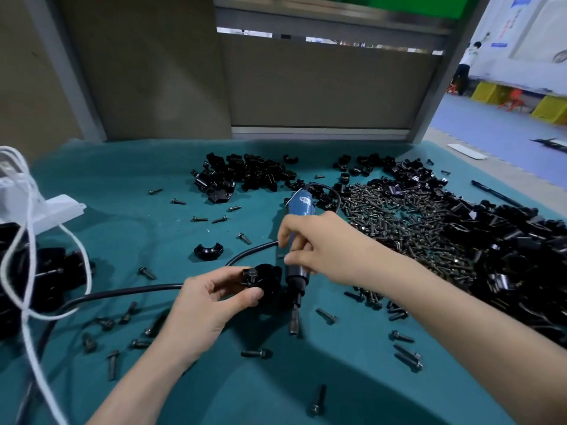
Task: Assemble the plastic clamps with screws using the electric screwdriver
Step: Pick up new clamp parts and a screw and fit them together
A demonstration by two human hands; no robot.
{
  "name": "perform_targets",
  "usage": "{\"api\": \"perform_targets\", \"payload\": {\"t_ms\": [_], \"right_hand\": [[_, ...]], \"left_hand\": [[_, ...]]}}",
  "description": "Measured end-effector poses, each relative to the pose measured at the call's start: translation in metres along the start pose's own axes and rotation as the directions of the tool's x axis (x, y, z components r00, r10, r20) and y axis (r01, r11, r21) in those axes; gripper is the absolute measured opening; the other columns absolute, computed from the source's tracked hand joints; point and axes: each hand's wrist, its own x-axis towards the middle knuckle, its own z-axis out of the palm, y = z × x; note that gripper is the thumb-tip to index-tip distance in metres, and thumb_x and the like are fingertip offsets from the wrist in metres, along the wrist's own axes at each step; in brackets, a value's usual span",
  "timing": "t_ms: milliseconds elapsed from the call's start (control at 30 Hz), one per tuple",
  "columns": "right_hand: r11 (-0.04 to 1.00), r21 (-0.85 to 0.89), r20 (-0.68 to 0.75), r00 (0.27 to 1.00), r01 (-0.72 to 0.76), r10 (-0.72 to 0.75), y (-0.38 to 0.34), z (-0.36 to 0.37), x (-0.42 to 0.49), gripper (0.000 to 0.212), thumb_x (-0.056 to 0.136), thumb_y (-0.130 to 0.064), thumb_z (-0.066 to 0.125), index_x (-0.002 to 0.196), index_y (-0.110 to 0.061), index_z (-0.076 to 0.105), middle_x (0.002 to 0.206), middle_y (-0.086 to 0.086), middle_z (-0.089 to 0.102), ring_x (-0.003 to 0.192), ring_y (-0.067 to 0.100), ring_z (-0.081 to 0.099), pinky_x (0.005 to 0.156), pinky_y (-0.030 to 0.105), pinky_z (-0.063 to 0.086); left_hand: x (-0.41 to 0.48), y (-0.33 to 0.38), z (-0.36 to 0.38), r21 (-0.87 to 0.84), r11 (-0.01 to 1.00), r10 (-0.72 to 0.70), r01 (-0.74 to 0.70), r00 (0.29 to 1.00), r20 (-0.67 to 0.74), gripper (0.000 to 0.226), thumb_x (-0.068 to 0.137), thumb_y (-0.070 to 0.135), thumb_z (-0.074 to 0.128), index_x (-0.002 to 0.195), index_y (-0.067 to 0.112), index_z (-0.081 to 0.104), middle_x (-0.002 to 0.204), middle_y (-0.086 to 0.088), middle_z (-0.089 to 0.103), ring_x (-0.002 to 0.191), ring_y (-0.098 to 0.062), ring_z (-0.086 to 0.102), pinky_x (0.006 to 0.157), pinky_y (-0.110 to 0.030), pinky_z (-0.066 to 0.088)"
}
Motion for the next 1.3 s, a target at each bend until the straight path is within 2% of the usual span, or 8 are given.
{"api": "perform_targets", "payload": {"t_ms": [33,167,333,633,900,1067,1167,1300], "right_hand": [[1.000,0.012,0.001,1.000,0.009,-0.009,-0.002,-0.001,0.000,0.001,0.094,-0.018,0.062,0.094,-0.018,0.061,0.075,-0.008,0.059,0.056,0.000,0.051,0.068,0.025,0.049],[0.993,0.116,-0.032,0.999,0.021,-0.017,-0.005,0.001,0.000,0.010,0.092,-0.018,0.065,0.085,-0.012,0.066,0.064,-0.001,0.066,0.049,0.006,0.058,0.057,0.019,0.052],[0.986,0.168,-0.012,1.000,-0.002,0.004,-0.004,0.006,0.005,0.014,0.092,-0.019,0.066,0.079,-0.013,0.066,0.059,-0.003,0.065,0.043,0.003,0.055,0.049,0.017,0.048],[0.939,0.339,0.079,0.996,-0.061,0.036,0.003,0.009,0.009,0.016,0.089,-0.017,0.069,0.075,-0.013,0.064,0.060,0.001,0.068,0.047,0.010,0.057,0.048,0.019,0.048],[0.823,0.538,0.173,0.980,-0.180,0.101,0.007,0.017,0.007,0.019,0.088,-0.020,0.071,0.084,-0.008,0.057,0.058,0.007,0.065,0.040,0.010,0.054,0.039,0.019,0.043],[0.722,0.613,0.291,0.941,-0.322,0.172,0.005,0.019,0.010,0.021,0.091,-0.025,0.067,0.095,-0.007,0.055,0.067,0.015,0.067,0.048,0.020,0.064,0.045,0.025,0.052],[0.658,0.664,0.318,0.931,-0.355,0.182,0.006,0.018,0.011,0.020,0.090,-0.022,0.069,0.088,-0.005,0.060,0.065,0.013,0.070,0.057,0.023,0.068,0.055,0.024,0.056],[0.614,0.703,0.302,0.933,-0.358,0.197,0.007,0.018,0.011,0.021,0.085,-0.018,0.073,0.083,-0.005,0.058,0.064,0.010,0.069,0.056,0.022,0.068,0.057,0.024,0.057]], "left_hand": [[0.000,0.000,0.000,0.009,1.000,0.001,-0.001,1.000,0.001,0.030,0.071,-0.007,0.075,0.076,0.023,0.077,0.082,-0.001,0.077,0.074,-0.006,0.070,0.068,-0.011,0.052],[0.000,0.000,0.001,0.001,1.000,0.009,-0.009,1.000,0.016,0.033,0.071,-0.006,0.075,0.074,0.026,0.079,0.078,-0.001,0.076,0.069,-0.006,0.069,0.065,-0.012,0.052],[0.000,0.000,0.000,0.000,1.000,0.019,-0.019,0.999,0.040,0.026,0.059,0.016,0.077,0.080,0.031,0.079,0.082,0.000,0.076,0.074,-0.007,0.070,0.070,-0.014,0.053],[0.001,-0.003,-0.001,0.004,0.999,0.031,-0.032,0.998,0.059,0.031,0.055,0.026,0.077,0.085,0.035,0.078,0.085,0.000,0.077,0.076,-0.008,0.071,0.071,-0.014,0.052],[0.002,-0.006,-0.001,-0.020,0.999,0.049,-0.048,0.997,0.063,0.029,0.058,0.019,0.076,0.084,0.032,0.079,0.084,-0.002,0.076,0.074,-0.010,0.071,0.067,-0.013,0.053],[0.004,-0.009,-0.002,-0.042,0.998,0.052,-0.049,0.997,0.063,0.029,0.057,0.022,0.077,0.085,0.031,0.079,0.087,-0.001,0.077,0.077,-0.009,0.071,0.069,-0.015,0.054],[0.004,-0.012,-0.005,0.001,0.998,0.067,-0.067,0.996,0.060,0.031,0.058,0.028,0.077,0.089,0.032,0.076,0.088,0.002,0.076,0.080,-0.010,0.070,0.074,-0.017,0.054],[0.004,-0.013,-0.004,0.176,0.969,0.146,-0.176,0.974,0.171,0.040,0.072,0.029,0.081,0.106,0.043,0.066,0.110,0.013,0.070,0.103,-0.005,0.065,0.091,-0.018,0.048]]}}
